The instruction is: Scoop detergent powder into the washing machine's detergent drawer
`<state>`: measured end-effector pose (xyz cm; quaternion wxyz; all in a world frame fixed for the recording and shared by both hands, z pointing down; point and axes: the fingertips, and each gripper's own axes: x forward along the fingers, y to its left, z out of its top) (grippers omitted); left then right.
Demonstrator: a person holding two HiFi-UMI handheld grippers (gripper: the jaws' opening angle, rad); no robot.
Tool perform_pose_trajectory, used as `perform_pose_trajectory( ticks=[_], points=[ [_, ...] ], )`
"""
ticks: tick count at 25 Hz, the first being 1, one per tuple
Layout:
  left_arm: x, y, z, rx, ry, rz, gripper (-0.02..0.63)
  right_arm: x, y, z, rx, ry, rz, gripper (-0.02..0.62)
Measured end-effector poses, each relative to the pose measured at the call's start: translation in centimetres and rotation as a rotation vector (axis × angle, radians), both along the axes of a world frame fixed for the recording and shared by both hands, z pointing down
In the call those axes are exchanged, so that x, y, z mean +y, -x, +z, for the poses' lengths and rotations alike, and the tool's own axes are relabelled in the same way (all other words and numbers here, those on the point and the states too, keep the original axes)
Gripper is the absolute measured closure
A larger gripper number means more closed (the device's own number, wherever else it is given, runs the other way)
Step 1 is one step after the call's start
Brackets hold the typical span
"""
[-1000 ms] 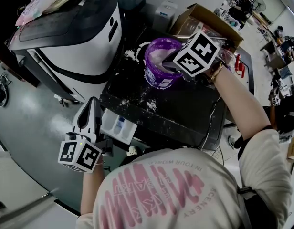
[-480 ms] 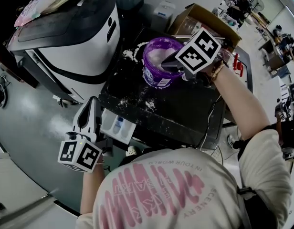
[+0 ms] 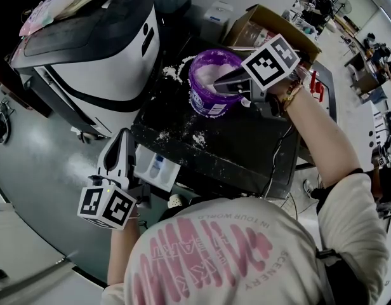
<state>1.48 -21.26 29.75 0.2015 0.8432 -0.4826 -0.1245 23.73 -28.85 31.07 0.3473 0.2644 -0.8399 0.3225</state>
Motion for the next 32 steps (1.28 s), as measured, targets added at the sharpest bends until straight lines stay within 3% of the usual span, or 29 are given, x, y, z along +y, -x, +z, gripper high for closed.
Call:
perform_pose_trajectory(
  ticks=[7, 25, 32],
  points=[
    [0.3, -0.6, -0.1, -0.01, 0.003, 0.004, 0.604, 0.5, 0.1, -0.7, -0.096, 0.012, 0.069, 0.575],
    [0.1, -3.0, -0.2, -0.029, 0.01, 0.035, 0.604, 1.0, -1.4, -2.2, -0.378, -0.019, 0.478, 0.575],
    [0.1, -4.1, -0.3, -0.053, 0.017, 0.048, 0.604, 1.0, -2.1, -1.8, -0.511, -0.002, 0.563, 0.577]
  ],
)
